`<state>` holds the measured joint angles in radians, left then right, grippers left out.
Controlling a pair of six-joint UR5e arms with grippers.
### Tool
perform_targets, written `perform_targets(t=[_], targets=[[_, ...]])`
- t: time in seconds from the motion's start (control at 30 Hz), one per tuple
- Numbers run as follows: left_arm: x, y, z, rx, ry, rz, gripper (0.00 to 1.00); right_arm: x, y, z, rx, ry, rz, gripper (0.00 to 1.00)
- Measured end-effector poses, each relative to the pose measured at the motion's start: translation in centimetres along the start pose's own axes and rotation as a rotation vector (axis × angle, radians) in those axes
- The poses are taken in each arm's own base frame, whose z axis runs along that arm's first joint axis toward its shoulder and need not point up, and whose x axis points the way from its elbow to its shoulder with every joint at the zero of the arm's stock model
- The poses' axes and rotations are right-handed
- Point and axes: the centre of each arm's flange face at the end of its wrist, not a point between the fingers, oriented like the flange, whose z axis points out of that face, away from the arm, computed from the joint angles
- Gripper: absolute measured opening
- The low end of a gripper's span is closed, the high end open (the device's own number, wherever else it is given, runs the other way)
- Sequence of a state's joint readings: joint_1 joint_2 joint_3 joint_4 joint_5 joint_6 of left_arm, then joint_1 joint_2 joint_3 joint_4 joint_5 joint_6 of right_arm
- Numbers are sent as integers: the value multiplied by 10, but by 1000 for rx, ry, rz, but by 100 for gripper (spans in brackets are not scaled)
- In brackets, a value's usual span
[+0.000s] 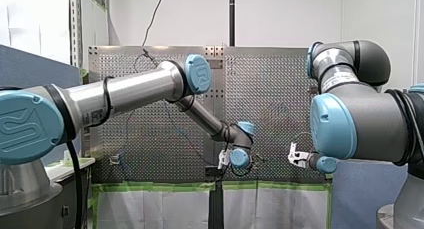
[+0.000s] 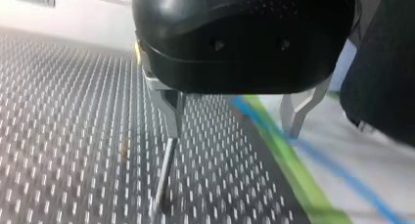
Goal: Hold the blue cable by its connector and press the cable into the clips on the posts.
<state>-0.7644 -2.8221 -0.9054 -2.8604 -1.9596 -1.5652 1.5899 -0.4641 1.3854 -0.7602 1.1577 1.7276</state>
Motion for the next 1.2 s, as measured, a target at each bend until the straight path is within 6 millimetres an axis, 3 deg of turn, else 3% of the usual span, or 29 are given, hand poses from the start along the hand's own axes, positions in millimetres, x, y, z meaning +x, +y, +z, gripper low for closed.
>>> perform_targets(t=[0.27,0.7,0.97,1.2], targets=[[-5,-25,-12,62,4,11,98,-2,-2,-1,13,-10,3,0],[-2,-32,-18,88,16,-25,98,-2,-2,-1,15,-11,4,0],[-27,-38,-25,142,-39,-113,98,-3,-3,-1,17,-12,4,0],[-10,-40,-34,170,-47,-146,98,-3,-5,0,20,-13,3,0]])
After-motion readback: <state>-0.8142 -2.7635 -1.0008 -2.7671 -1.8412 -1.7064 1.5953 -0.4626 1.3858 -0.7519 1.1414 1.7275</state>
